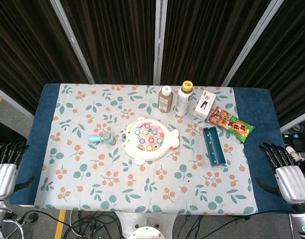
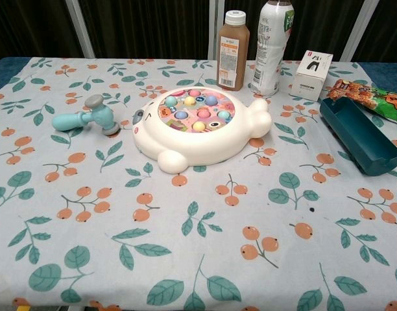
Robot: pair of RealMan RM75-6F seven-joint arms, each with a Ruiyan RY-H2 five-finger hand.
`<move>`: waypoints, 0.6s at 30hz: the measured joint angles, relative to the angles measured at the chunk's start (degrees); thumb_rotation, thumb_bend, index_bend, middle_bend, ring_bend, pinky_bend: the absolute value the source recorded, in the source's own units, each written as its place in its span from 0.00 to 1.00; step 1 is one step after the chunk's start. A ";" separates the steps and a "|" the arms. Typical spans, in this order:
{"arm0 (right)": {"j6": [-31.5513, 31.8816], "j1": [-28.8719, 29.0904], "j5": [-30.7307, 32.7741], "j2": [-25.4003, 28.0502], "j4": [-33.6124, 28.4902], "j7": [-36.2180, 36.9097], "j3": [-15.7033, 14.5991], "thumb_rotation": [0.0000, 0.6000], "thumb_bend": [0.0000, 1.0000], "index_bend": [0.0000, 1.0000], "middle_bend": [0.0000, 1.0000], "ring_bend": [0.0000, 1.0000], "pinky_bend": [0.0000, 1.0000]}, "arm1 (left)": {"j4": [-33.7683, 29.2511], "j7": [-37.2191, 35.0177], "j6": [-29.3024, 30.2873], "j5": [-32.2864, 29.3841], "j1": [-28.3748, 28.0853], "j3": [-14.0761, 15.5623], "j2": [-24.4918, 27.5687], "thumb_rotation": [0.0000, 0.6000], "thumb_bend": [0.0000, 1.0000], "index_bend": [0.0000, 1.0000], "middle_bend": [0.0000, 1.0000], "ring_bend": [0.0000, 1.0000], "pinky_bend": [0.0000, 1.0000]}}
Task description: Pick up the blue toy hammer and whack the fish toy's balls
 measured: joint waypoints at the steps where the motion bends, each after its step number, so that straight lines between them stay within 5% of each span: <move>1: 0.03 0.02 -0.09 0.05 -0.01 -0.02 0.01 1.00 0.14 0.00 0.06 0.00 0.00 | 0.02 -0.22 -0.65 0.01 -0.50 -0.20 0.10 1.00 0.13 0.14 0.07 0.00 0.00; 8: 0.58 -0.01 -0.75 0.32 -0.11 -0.18 0.01 1.00 0.14 0.00 0.06 0.00 0.00 | 0.57 -3.47 -9.84 -1.28 -7.35 -3.09 1.13 1.00 0.13 0.19 0.08 0.00 0.02; 18: 0.72 -0.36 -0.45 0.39 -0.50 -0.84 -0.08 1.00 0.14 0.00 0.06 0.00 0.00 | 7.29 -9.44 -31.96 -10.51 -23.28 -9.08 -1.65 1.00 0.20 0.27 0.19 0.12 0.15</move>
